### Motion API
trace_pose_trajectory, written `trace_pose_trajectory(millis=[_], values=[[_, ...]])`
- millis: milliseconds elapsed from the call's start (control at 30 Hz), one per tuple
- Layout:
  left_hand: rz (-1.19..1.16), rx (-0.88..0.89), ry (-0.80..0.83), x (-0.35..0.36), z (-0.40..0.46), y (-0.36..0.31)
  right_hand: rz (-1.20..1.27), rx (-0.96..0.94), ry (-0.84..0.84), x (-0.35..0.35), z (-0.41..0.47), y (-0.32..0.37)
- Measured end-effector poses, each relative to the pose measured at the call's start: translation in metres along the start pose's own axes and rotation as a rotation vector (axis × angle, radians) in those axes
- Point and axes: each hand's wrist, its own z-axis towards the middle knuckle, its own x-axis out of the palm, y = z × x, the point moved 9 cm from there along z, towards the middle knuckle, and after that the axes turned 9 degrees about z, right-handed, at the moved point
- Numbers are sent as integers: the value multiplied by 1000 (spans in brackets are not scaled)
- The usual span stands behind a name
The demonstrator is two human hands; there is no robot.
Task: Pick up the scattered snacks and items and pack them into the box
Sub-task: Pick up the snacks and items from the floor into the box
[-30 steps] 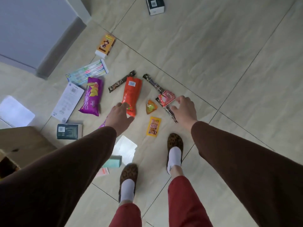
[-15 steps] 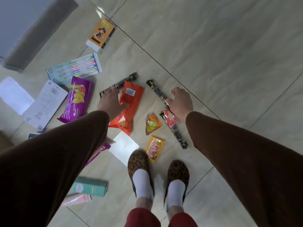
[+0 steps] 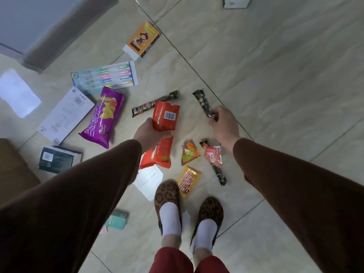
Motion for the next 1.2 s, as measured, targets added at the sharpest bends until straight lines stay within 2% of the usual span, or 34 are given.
trace_pose_trajectory(millis=[267,433,567,867,1033,1200], values=[[-387,-52,-79,-73,-156,11,74,-128,33,-58,-111,113],[-496,-24,-162,-120,-246,50,142,-158,39,-58,-195,185],[-560,-4,-198,-152,-300,107,174,-171,42,-29,-266,232],[-680,10,-169,-191,-386,285,141,-189,8,79,-409,311],[-711,-60,-175,-219,-411,377,147,-209,87,149,-463,353],[-793,-107,-212,-241,-423,453,107,-214,165,215,-479,393]])
